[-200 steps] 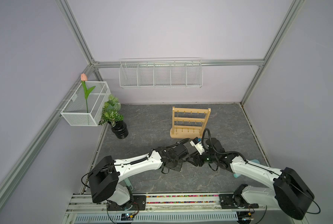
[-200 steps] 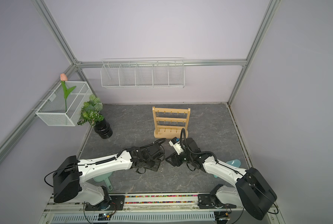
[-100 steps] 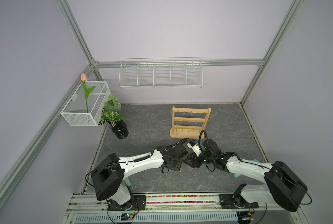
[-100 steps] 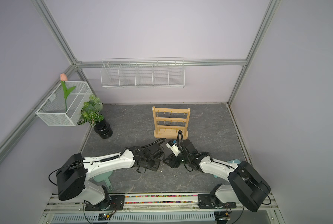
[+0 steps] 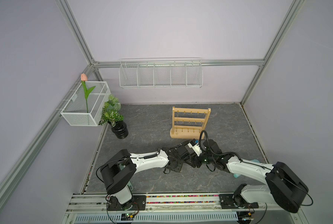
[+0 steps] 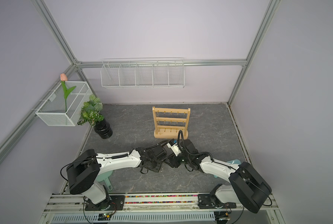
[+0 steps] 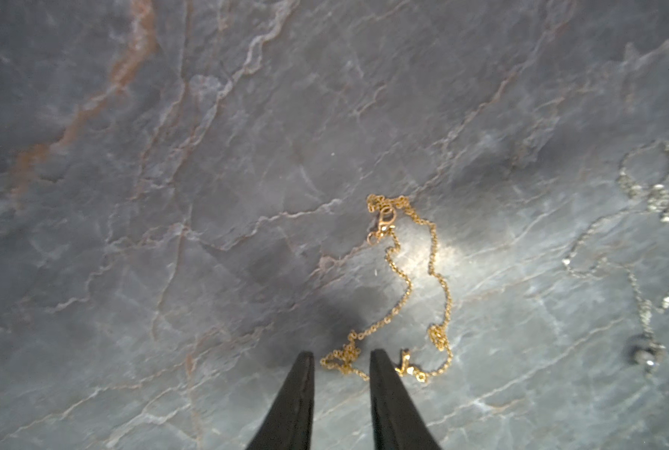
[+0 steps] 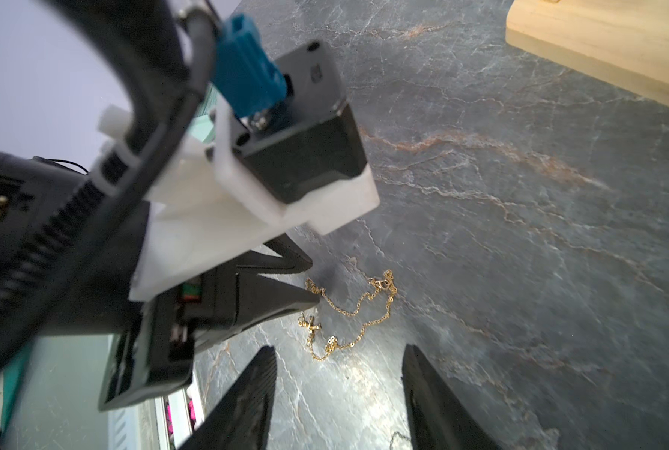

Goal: Hang the necklace on the jewelry display stand
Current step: Pick up the necklace from the center of the board.

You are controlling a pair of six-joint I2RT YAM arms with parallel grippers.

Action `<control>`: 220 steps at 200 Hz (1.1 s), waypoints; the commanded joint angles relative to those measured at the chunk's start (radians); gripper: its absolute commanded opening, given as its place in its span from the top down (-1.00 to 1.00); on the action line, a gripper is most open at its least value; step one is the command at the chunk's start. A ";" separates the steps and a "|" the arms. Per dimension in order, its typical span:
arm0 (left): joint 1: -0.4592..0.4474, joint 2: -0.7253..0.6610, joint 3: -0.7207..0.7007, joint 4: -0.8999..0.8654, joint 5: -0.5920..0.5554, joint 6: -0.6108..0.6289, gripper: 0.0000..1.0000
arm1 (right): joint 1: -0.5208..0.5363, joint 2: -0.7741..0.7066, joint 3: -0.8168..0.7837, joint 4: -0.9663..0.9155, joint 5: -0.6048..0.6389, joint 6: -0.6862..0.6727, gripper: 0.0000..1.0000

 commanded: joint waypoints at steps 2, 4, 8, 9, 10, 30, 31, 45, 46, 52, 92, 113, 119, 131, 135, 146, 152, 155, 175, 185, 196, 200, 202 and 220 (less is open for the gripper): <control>-0.007 0.032 0.002 0.002 -0.032 0.035 0.43 | -0.007 -0.003 0.004 -0.010 -0.006 -0.005 -0.09; -0.008 0.034 0.002 0.001 -0.033 0.037 0.43 | -0.007 -0.004 0.005 -0.009 -0.007 -0.004 -0.10; -0.011 0.037 0.004 0.000 -0.035 0.040 0.43 | -0.008 -0.002 0.005 -0.010 -0.007 -0.005 -0.10; -0.011 0.039 0.004 0.000 -0.034 0.040 0.43 | -0.009 -0.002 0.005 -0.011 -0.007 -0.004 -0.09; -0.012 0.039 0.004 0.000 -0.035 0.041 0.43 | -0.009 -0.002 0.004 -0.011 -0.007 -0.005 -0.09; -0.024 0.054 0.001 0.001 -0.034 0.048 0.43 | -0.012 -0.003 0.007 -0.015 -0.007 -0.007 -0.09; -0.025 0.056 0.001 0.001 -0.035 0.048 0.44 | -0.012 -0.003 0.006 -0.015 -0.007 -0.006 -0.09; -0.030 0.063 -0.001 0.000 -0.035 0.052 0.43 | -0.015 -0.003 0.006 -0.016 -0.007 -0.007 -0.09; -0.031 0.063 -0.001 0.000 -0.035 0.052 0.43 | -0.015 -0.004 0.006 -0.016 -0.008 -0.007 -0.09; -0.034 0.066 -0.002 0.000 -0.035 0.055 0.44 | -0.016 -0.003 0.006 -0.016 -0.009 -0.008 -0.09; -0.058 0.075 0.008 -0.049 -0.026 0.066 0.49 | -0.023 -0.005 0.012 -0.031 -0.009 -0.012 -0.08; -0.064 0.076 -0.007 -0.054 -0.010 0.070 0.52 | -0.027 -0.011 0.013 -0.032 -0.007 -0.012 -0.08; -0.066 0.080 -0.011 -0.052 -0.008 0.069 0.54 | -0.028 -0.012 0.014 -0.032 -0.006 -0.013 -0.08; -0.066 0.091 -0.016 -0.053 -0.005 0.067 0.58 | -0.030 -0.012 0.014 -0.033 -0.006 -0.012 -0.08; -0.067 0.096 -0.016 -0.056 -0.007 0.064 0.59 | -0.030 -0.012 0.015 -0.034 -0.006 -0.013 -0.09; -0.066 0.104 -0.020 -0.056 -0.008 0.062 0.63 | -0.030 -0.015 0.015 -0.041 -0.006 -0.012 -0.08; -0.066 0.111 -0.021 -0.059 -0.008 0.061 0.66 | -0.033 -0.017 0.015 -0.044 -0.005 -0.012 -0.08; -0.065 0.113 -0.021 -0.059 -0.005 0.060 0.66 | -0.032 -0.018 0.014 -0.047 -0.004 -0.012 -0.08; -0.061 0.121 -0.028 -0.059 -0.003 0.053 0.80 | -0.036 -0.032 0.011 -0.057 0.000 -0.013 -0.08; -0.054 0.121 -0.033 -0.057 0.004 0.050 0.85 | -0.036 -0.040 0.008 -0.064 0.004 -0.014 -0.08; -0.045 0.115 -0.039 -0.055 0.006 0.046 0.89 | -0.040 -0.048 0.006 -0.071 0.005 -0.014 -0.08; -0.043 0.112 -0.039 -0.056 0.006 0.045 0.91 | -0.040 -0.050 0.006 -0.072 0.006 -0.015 -0.08; -0.042 0.111 -0.039 -0.056 0.006 0.045 0.92 | -0.040 -0.051 0.006 -0.073 0.007 -0.014 -0.08; -0.030 0.099 -0.039 -0.059 0.008 0.046 1.00 | -0.042 -0.058 0.006 -0.077 0.007 -0.014 -0.08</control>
